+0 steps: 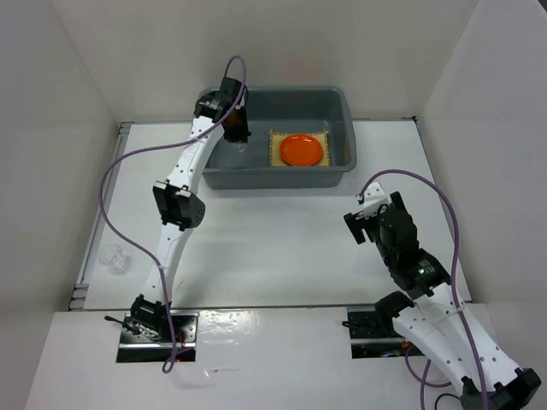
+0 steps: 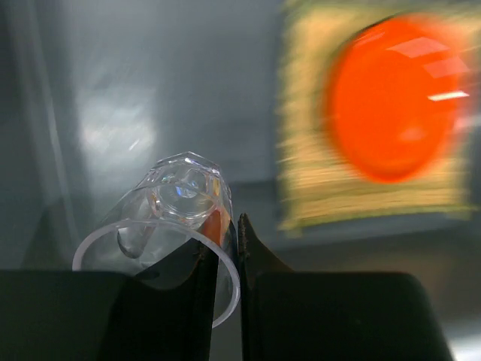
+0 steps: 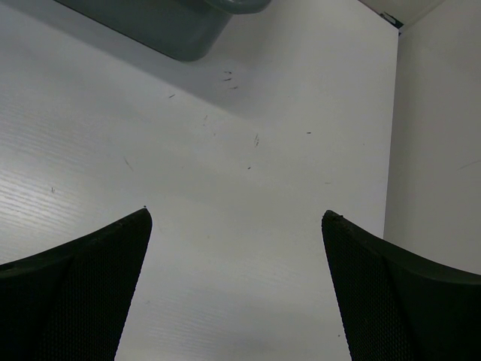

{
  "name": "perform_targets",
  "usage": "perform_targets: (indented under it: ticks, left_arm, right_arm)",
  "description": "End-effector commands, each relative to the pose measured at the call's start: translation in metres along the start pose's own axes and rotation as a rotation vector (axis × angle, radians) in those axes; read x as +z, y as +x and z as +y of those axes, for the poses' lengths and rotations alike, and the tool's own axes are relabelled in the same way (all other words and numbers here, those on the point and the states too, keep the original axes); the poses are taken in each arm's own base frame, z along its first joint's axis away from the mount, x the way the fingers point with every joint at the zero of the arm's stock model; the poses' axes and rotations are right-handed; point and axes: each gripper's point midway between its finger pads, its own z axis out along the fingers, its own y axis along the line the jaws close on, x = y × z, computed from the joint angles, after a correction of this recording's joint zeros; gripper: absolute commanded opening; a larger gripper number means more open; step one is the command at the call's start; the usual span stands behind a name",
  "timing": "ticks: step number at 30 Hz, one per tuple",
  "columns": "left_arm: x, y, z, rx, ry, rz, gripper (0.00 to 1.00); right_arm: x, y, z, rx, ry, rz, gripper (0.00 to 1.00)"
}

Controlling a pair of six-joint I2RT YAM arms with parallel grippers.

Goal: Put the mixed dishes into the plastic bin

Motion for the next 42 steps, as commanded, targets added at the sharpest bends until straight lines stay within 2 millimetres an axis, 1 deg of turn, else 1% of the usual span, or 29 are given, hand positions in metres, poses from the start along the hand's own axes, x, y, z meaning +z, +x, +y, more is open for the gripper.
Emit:
perform_targets:
  ticks: [1,6,7,9,10,13,15,20,21,22,24,25,26,27,28,29,30,31,32,33,34,35,36,37,38,39,40,41,42]
  left_arm:
    - [0.0,0.017,0.033,0.012,-0.113,0.076,0.0]
    - [0.029,0.046,0.03,0.031,-0.119,0.153,0.0]
    - [0.038,0.056,0.034,0.024,-0.134,0.184,0.0]
    - [0.044,0.063,0.029,0.03,-0.123,0.199,0.0]
    - [0.05,0.07,0.032,0.032,-0.132,0.218,0.0]
    - [0.057,0.081,0.033,0.03,-0.127,0.256,0.07]
    - [0.057,0.081,0.033,0.03,-0.127,0.256,0.11]
    - [0.061,0.083,0.032,0.029,-0.119,0.26,0.15]
    - [0.061,0.083,0.032,0.029,-0.119,0.26,0.19]
    - [0.056,0.076,0.035,0.021,-0.118,0.246,0.28]
    - [0.037,0.05,0.03,0.021,-0.113,0.164,0.53]
    - [0.029,0.034,0.03,0.01,-0.101,0.118,0.78]
    - [0.009,0.012,0.028,-0.004,-0.074,0.055,0.97]
    - [-0.003,-0.002,0.024,-0.004,-0.039,0.017,1.0]
    - [-0.02,-0.024,0.017,-0.014,0.011,-0.051,1.0]
    - [-0.044,-0.043,0.01,-0.019,0.063,-0.11,1.0]
    - [-0.061,-0.057,0.013,-0.028,0.073,-0.159,1.0]
    - [-0.085,-0.074,0.009,-0.029,0.082,-0.233,1.0]
    - [-0.123,-0.094,0.008,-0.034,0.076,-0.323,1.0]
    - [-0.146,-0.105,0.035,-0.062,-0.069,-0.399,1.0]
    - [-0.168,-0.108,0.052,-0.098,-0.161,-0.438,1.0]
    - [-0.206,-0.111,0.078,-0.167,-0.27,-0.497,1.0]
    - [-0.22,-0.109,0.125,-0.201,-0.451,-0.503,1.0]
    - [-0.226,-0.106,0.147,-0.218,-0.499,-0.477,1.0]
    - [-0.259,-0.104,0.167,-0.275,-0.556,-0.513,1.0]
    - [-0.242,-0.077,0.201,-0.326,-0.696,-0.418,1.0]
    - [-0.288,-0.067,0.222,-0.369,-0.849,-0.499,1.0]
    - [-0.295,-0.053,0.235,-0.376,-0.942,-0.498,1.0]
    - [-0.295,-0.047,0.244,-0.383,-0.993,-0.531,1.0]
  right_arm:
    - [0.0,-0.009,-0.003,0.014,0.019,-0.039,0.98]
    - [0.0,-0.009,-0.003,0.014,0.019,-0.039,0.98]
    - [0.0,-0.009,-0.003,0.014,0.019,-0.039,0.98]
    - [0.0,-0.009,-0.003,0.014,0.019,-0.039,0.98]
    - [0.0,-0.009,-0.003,0.014,0.019,-0.039,0.98]
    - [0.0,-0.009,-0.003,0.014,0.019,-0.039,0.98]
    - [0.0,-0.009,-0.003,0.014,0.019,-0.039,0.98]
    - [0.0,-0.009,-0.003,0.014,0.019,-0.039,0.98]
    - [0.0,-0.009,-0.003,0.014,0.019,-0.039,0.98]
    - [0.001,-0.006,0.001,0.007,0.009,-0.034,0.98]
    - [0.002,-0.005,0.002,0.004,0.006,-0.026,0.98]
    - [0.002,-0.005,0.002,0.004,0.006,-0.026,0.98]
    - [0.002,-0.005,0.002,0.004,0.006,-0.026,0.98]
    - [0.002,-0.005,0.002,0.004,0.006,-0.026,0.98]
    - [0.002,-0.004,0.0,0.004,0.015,-0.023,0.98]
    - [0.002,-0.004,0.0,0.004,0.015,-0.023,0.98]
    - [0.002,-0.004,0.0,0.004,0.015,-0.023,0.98]
    - [0.002,-0.004,0.0,0.004,0.015,-0.023,0.98]
    - [0.002,-0.004,0.0,0.004,0.015,-0.023,0.98]
    - [0.002,-0.004,0.0,0.004,0.015,-0.023,0.98]
    - [0.002,-0.004,0.0,0.004,0.015,-0.023,0.98]
    - [0.002,-0.004,0.0,0.004,0.015,-0.023,0.98]
    - [0.002,-0.004,0.0,0.004,0.015,-0.023,0.98]
    - [0.002,-0.004,0.0,0.004,0.015,-0.023,0.98]
    - [0.001,-0.008,-0.002,0.012,0.021,-0.043,0.98]
    - [-0.001,-0.01,-0.003,0.016,0.024,-0.052,0.98]
    - [-0.001,-0.01,-0.003,0.016,0.024,-0.052,0.98]
    - [-0.001,-0.01,-0.003,0.016,0.024,-0.052,0.98]
    - [-0.002,-0.011,-0.004,0.019,0.026,-0.06,0.98]
